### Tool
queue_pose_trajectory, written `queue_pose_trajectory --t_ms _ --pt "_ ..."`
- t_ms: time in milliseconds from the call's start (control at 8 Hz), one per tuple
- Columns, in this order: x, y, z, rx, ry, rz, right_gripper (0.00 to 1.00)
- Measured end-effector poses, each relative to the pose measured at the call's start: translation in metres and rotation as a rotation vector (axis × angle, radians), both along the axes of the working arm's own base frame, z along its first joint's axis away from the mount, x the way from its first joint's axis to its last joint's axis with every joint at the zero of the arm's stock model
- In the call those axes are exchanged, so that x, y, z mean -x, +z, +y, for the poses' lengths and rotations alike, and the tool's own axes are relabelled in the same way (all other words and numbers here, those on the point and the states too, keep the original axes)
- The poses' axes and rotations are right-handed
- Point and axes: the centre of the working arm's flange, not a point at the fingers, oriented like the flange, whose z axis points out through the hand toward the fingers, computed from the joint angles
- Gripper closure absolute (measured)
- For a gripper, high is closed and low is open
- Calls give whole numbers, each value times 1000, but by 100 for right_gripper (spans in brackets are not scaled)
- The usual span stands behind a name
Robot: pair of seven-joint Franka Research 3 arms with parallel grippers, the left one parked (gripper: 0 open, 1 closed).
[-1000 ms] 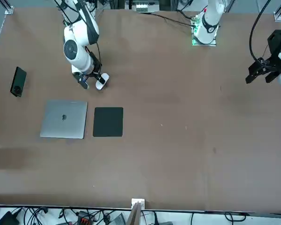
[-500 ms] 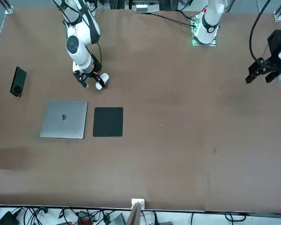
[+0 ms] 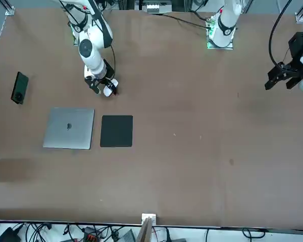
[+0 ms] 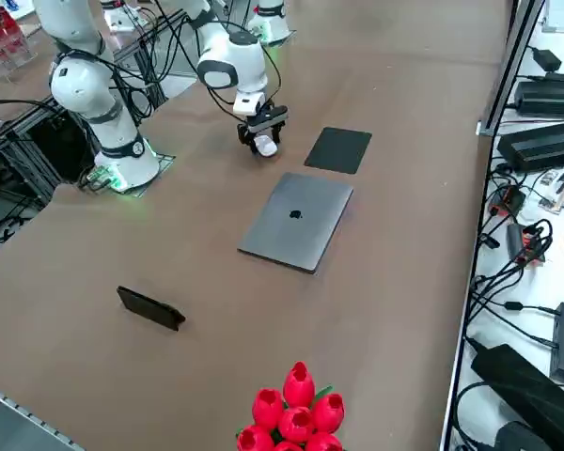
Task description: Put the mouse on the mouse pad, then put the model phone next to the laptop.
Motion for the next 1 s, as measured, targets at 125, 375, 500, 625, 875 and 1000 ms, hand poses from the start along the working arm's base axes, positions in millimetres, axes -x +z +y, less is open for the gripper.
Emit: queue_pose_trajectory --t_ms 125,375,500,625,875,1000 --pt "0 0 0 0 0 0 1" --pt "-1 0 -1 1 -3 3 19" --pt "-1 2 -2 4 -4 16 21" --pt "-4 3 -2 7 -8 30 21" --pt "-15 14 5 -2 -1 36 21" --pt "-29 28 15 -13 44 39 21"
